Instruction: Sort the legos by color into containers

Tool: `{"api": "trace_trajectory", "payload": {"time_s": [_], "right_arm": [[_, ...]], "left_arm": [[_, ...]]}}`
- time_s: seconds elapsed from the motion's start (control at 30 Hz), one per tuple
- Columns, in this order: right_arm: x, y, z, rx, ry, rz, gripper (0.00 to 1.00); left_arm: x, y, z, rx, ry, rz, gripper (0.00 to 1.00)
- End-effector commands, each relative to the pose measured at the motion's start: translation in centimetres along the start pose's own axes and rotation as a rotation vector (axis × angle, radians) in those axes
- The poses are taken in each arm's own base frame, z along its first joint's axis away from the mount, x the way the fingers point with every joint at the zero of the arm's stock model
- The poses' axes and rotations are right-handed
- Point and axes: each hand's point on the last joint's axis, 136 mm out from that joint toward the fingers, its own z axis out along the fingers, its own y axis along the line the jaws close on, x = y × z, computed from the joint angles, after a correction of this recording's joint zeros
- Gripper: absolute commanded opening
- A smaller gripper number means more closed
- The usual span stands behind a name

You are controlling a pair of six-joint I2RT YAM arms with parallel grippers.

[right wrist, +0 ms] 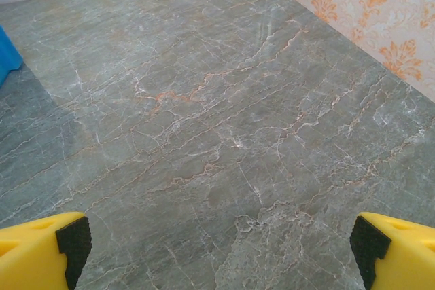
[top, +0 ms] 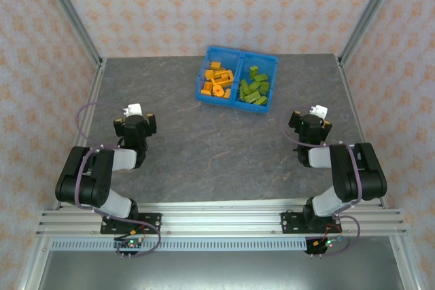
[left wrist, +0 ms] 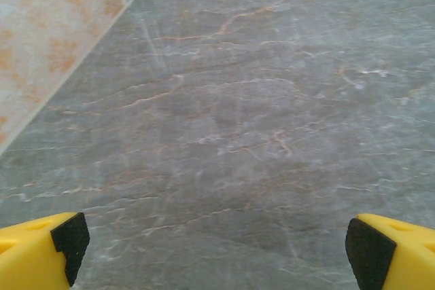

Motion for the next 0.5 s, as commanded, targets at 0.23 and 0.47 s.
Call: {"api": "trace_trajectory", "payload": {"time_s": [0.23, 0.47], "right_arm": [[-1.19, 0.49, 0.06, -0.015, -0.031, 0.016, 0.99], [-1.23, 0.47, -0.06, -0.018, -0.037, 0.018, 0.99]], "left_arm": [[-1.79, -1.97, -0.02, 0.097, -0.046, -0.024, 1.0], [-1.8, -1.98, -0.02, 0.097, -0.047, -0.026, 1.0]]}}
